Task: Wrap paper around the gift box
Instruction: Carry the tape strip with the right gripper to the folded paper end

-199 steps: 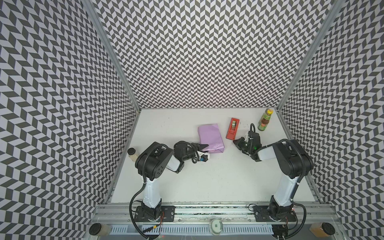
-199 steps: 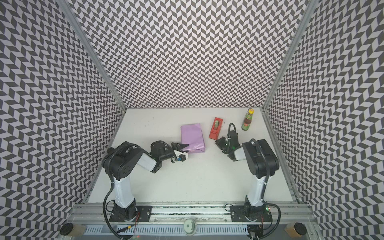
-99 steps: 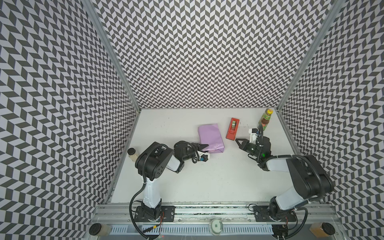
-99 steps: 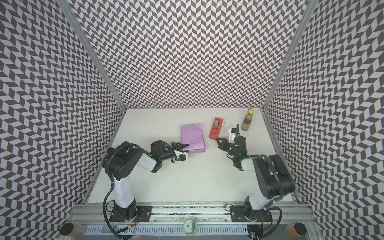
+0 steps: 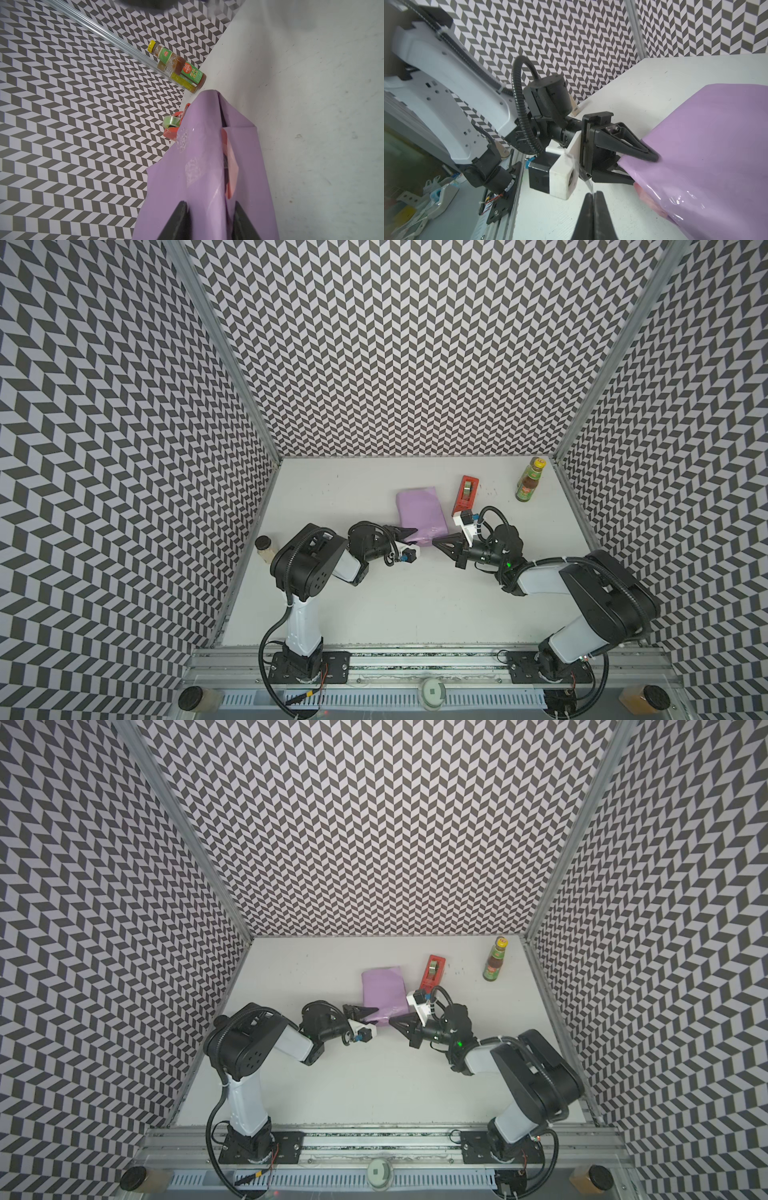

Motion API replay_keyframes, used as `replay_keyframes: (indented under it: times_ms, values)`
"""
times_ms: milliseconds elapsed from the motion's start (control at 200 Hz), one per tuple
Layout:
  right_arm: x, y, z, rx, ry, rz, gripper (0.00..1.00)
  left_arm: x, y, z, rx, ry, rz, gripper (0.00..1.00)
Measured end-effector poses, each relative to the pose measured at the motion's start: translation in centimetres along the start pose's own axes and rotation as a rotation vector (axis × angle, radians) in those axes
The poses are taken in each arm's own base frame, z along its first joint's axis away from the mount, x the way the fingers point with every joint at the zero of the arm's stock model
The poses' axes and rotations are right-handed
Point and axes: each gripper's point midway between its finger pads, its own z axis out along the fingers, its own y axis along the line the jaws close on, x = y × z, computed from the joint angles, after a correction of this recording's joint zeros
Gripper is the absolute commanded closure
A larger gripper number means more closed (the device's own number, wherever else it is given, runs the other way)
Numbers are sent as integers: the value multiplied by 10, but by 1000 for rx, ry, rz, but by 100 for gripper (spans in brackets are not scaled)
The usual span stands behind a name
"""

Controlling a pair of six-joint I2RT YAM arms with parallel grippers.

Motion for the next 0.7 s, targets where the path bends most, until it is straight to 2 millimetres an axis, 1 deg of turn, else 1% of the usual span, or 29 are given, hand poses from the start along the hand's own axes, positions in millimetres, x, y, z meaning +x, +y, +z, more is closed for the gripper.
replay_keyframes:
  times_ms: [70, 160, 426, 701]
  values:
    - [8, -1, 3, -6, 16, -22, 100, 0, 0, 0, 0, 0, 0, 63]
    - [12, -5, 6, 6, 24, -57, 100, 0, 0, 0, 0, 0, 0, 63]
    - [7, -23, 13, 73, -4, -208, 100, 0, 0, 0, -1, 0, 0, 64]
    - [15, -33, 18, 88, -27, -282, 100, 0, 0, 0, -1, 0, 1, 64]
